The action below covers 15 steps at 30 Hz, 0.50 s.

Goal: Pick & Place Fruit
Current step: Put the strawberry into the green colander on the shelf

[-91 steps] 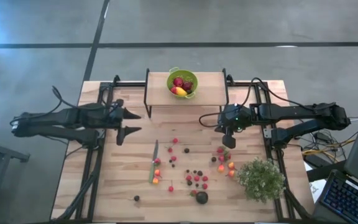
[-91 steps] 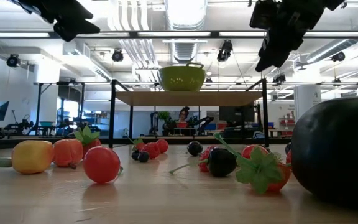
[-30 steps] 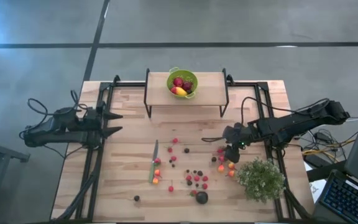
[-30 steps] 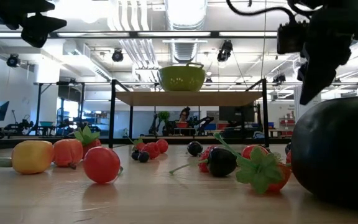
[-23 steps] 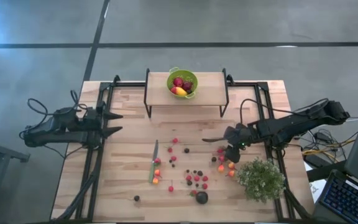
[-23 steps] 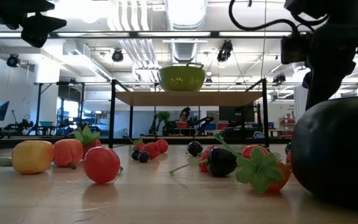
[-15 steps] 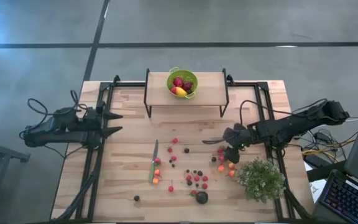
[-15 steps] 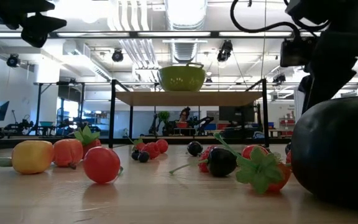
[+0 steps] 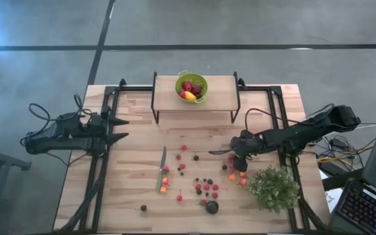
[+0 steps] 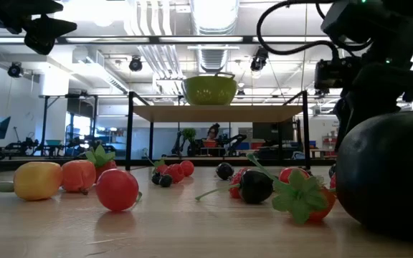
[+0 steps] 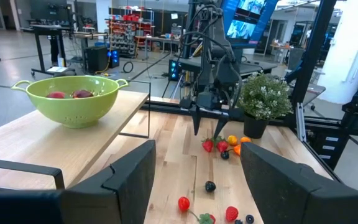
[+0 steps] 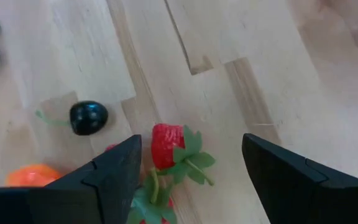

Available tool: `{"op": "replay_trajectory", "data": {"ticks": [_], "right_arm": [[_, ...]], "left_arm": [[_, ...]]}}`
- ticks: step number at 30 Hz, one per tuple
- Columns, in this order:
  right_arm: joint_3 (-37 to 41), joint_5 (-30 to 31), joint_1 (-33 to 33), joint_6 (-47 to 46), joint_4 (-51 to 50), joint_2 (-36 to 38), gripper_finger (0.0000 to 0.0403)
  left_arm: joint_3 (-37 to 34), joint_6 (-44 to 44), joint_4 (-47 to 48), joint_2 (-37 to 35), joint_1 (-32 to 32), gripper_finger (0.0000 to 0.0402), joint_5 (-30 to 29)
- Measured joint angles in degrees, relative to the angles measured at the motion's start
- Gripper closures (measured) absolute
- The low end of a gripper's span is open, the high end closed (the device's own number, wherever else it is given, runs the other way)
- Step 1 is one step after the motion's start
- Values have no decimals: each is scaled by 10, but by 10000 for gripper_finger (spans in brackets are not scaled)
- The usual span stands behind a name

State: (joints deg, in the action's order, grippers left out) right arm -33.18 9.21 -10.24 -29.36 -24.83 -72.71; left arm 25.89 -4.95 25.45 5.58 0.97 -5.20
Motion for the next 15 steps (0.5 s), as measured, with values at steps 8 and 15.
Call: {"op": "replay_trajectory", "data": {"ticks": [8,15], "right_arm": [[5,0,0,-1,17,-36,114],[5,0,0,0,18,-82,111]], "left_arm": [[0,0,0,0,0,161,0],[0,0,0,0,0,161,0]]}}
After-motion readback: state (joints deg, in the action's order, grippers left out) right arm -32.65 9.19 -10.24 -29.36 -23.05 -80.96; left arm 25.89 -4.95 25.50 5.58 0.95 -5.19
